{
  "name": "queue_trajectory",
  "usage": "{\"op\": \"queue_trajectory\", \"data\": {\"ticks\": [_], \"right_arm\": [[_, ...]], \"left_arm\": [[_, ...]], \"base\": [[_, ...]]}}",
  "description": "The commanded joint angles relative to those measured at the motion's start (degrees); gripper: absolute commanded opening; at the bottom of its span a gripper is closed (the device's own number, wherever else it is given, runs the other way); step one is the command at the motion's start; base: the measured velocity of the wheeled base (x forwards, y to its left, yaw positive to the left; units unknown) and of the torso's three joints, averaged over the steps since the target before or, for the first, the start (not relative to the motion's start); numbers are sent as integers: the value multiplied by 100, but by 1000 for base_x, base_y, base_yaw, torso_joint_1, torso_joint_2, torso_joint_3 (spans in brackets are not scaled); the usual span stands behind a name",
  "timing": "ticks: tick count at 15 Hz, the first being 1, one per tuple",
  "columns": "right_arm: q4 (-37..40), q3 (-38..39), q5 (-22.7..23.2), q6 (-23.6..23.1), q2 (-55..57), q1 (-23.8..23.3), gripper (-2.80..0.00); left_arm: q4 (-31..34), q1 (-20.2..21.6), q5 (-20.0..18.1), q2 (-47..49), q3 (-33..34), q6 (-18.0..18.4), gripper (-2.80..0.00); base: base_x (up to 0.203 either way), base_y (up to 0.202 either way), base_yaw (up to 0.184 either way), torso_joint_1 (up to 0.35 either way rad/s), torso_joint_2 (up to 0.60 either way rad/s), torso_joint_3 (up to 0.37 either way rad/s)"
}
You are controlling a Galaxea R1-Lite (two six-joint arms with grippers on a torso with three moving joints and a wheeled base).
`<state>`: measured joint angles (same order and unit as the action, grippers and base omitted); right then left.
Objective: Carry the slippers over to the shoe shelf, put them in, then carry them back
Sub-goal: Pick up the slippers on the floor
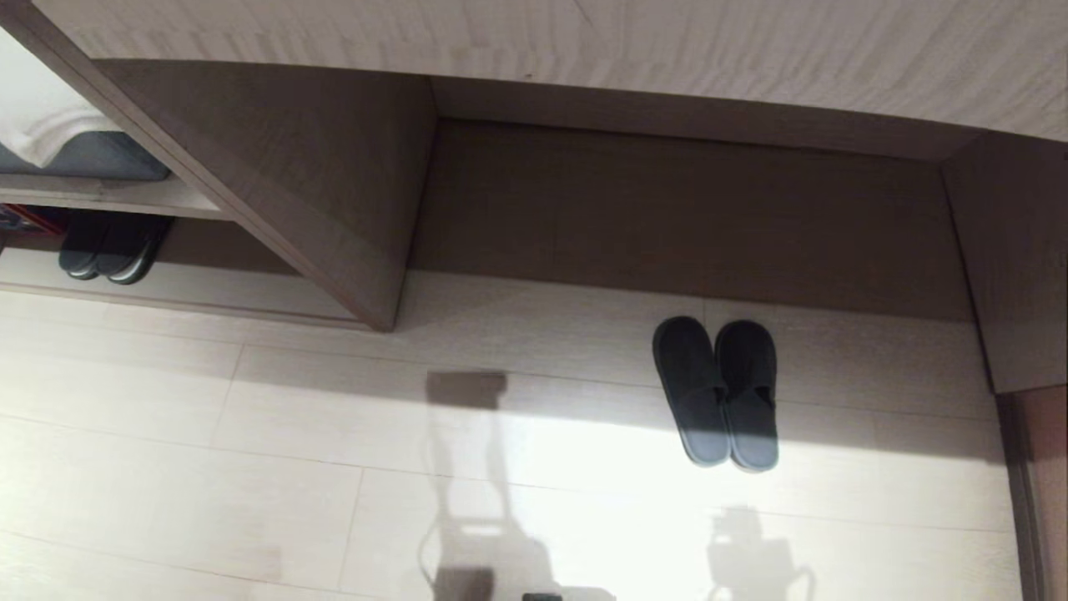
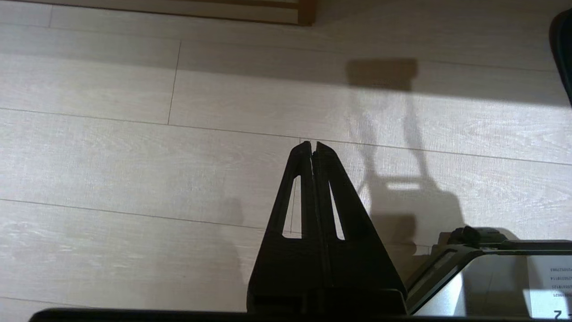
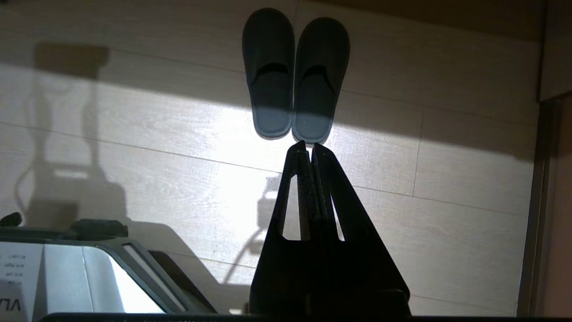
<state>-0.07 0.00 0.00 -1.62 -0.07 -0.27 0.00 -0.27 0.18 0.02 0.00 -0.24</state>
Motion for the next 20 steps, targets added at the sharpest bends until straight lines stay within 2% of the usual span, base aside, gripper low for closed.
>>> {"op": "queue_trajectory", "data": {"ticks": [1,20], "right_arm": [[-1,0,0,-5,-10,0,-280],[-1,0,0,-5,-10,0,-280]], "left_arm": [[0,0,-1,-2,9,-2,-280],[9,0,-1,6,9,3,-280]], "base": [[0,0,0,2,2,-194],[0,0,0,2,3,-197]]}}
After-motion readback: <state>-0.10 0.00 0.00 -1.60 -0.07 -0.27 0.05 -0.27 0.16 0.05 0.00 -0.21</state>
